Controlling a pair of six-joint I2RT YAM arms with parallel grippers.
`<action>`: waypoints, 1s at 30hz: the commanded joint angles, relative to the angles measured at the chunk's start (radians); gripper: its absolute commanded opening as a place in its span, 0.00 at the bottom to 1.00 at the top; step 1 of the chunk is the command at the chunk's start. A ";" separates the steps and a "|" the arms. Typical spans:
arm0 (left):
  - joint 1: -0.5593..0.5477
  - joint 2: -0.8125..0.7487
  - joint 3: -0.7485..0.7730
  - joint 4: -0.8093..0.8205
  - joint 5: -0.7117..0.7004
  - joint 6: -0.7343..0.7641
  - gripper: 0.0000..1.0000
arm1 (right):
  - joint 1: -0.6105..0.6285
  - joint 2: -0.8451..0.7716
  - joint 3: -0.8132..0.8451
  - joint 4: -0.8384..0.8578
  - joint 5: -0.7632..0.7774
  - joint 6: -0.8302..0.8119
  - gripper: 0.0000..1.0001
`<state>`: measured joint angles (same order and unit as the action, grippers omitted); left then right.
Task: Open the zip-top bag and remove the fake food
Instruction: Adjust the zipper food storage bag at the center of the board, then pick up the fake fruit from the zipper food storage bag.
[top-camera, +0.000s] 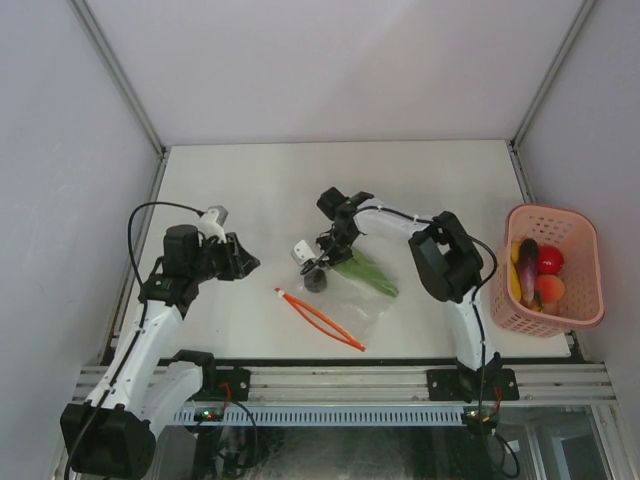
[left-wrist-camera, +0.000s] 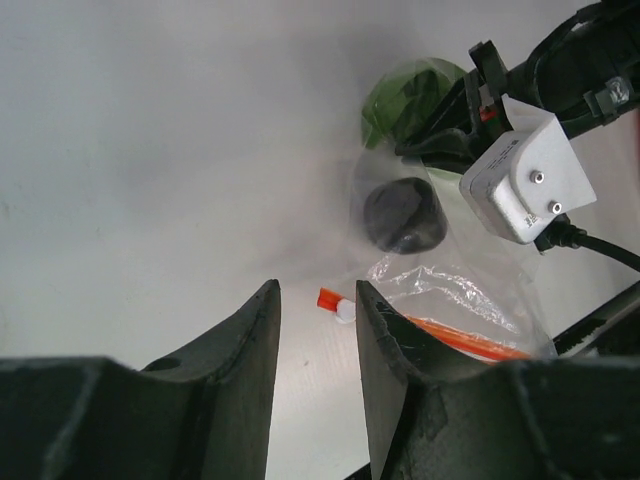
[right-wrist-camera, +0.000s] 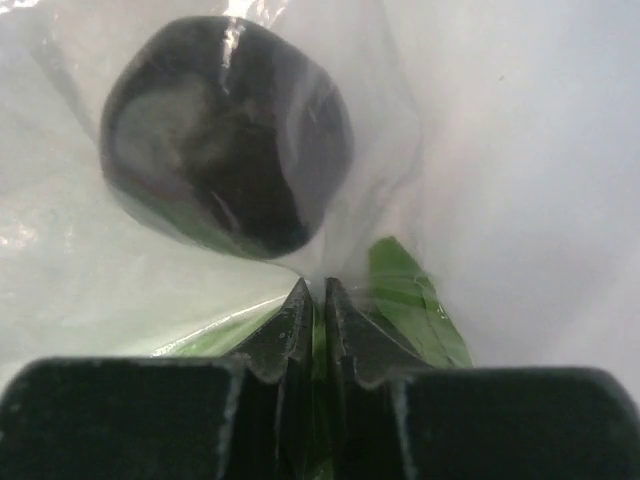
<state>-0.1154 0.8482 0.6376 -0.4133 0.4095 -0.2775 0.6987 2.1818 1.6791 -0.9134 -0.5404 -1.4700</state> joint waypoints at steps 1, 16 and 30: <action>0.005 -0.003 0.038 0.088 0.132 -0.029 0.40 | -0.031 -0.170 -0.169 0.197 0.003 0.269 0.04; -0.460 -0.287 -0.216 0.262 -0.182 -0.472 0.37 | -0.226 -0.502 -0.431 0.231 -0.274 0.311 0.28; -0.689 -0.092 -0.356 0.425 -0.439 -0.493 0.15 | -0.179 -0.572 -0.611 0.368 -0.293 0.017 0.54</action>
<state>-0.7746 0.6994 0.3187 -0.1215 0.0330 -0.7685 0.5041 1.6196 1.0676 -0.6312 -0.8383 -1.3716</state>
